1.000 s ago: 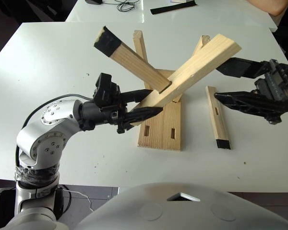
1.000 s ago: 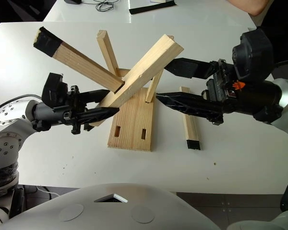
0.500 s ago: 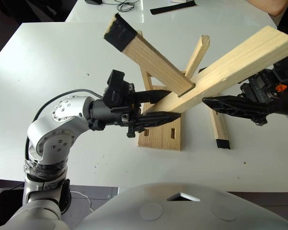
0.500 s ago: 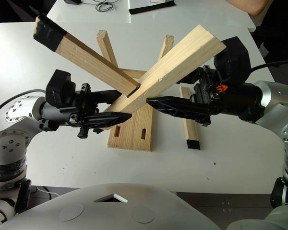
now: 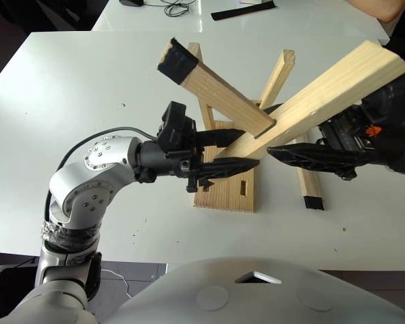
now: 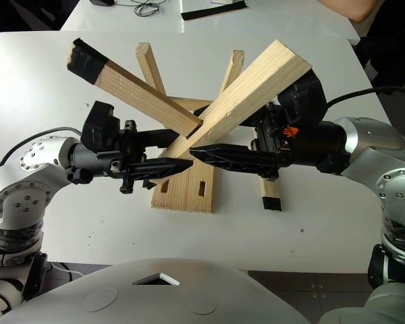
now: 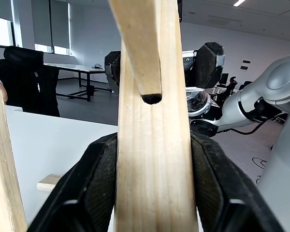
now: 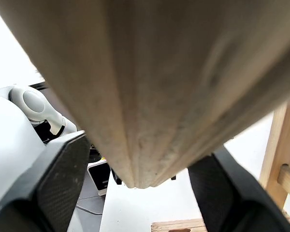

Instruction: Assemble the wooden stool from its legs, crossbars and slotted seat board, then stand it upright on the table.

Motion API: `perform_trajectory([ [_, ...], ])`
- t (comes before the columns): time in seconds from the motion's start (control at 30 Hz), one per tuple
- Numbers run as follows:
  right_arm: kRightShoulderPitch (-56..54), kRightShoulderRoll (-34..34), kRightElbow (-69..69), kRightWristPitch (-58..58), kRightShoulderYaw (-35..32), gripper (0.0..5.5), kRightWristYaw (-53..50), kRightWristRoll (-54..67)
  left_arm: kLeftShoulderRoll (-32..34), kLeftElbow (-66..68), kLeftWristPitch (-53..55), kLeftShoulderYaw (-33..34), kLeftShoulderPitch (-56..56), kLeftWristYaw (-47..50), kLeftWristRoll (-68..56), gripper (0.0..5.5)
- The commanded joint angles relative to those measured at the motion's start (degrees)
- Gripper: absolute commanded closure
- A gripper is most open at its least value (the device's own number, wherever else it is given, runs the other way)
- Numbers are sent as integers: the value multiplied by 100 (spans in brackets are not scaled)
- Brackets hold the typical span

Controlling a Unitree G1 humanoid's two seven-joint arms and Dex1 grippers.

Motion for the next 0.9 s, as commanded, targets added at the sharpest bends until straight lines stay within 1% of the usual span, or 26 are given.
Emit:
perform_trajectory([
  [0.03,48,-10,-97,66,-44,289,58,-16,181,-21,-28,-35,91,-162,121,347],
  [0.17,77,-56,-112,101,-38,346,150,-76,260,36,-90,-18,197,-251,224,347],
  [0.43,242,-62,-236,78,35,347,318,-459,174,158,-103,-25,65,-54,295,347],
  [0.53,275,-44,-297,47,3,347,321,-456,128,324,101,-56,-60,216,277,347],
  [0.57,273,-34,-304,23,-10,347,294,-490,159,402,128,-132,-83,260,459,311],
  [0.7,292,-91,-287,-50,-173,347,317,-703,404,540,-193,-401,100,8,1227,259],
  [0.83,291,-305,-174,-109,-417,347,563,-1126,886,1045,-1685,-1189,486,-420,3150,199],
  [0.87,291,-364,-152,-129,-447,347,645,-1255,975,1104,-1927,-1302,603,-530,3385,181],
  [0.9,310,-430,-139,-140,-473,347,736,-1372,1041,1124,-2091,-1366,715,-632,3514,176],
])
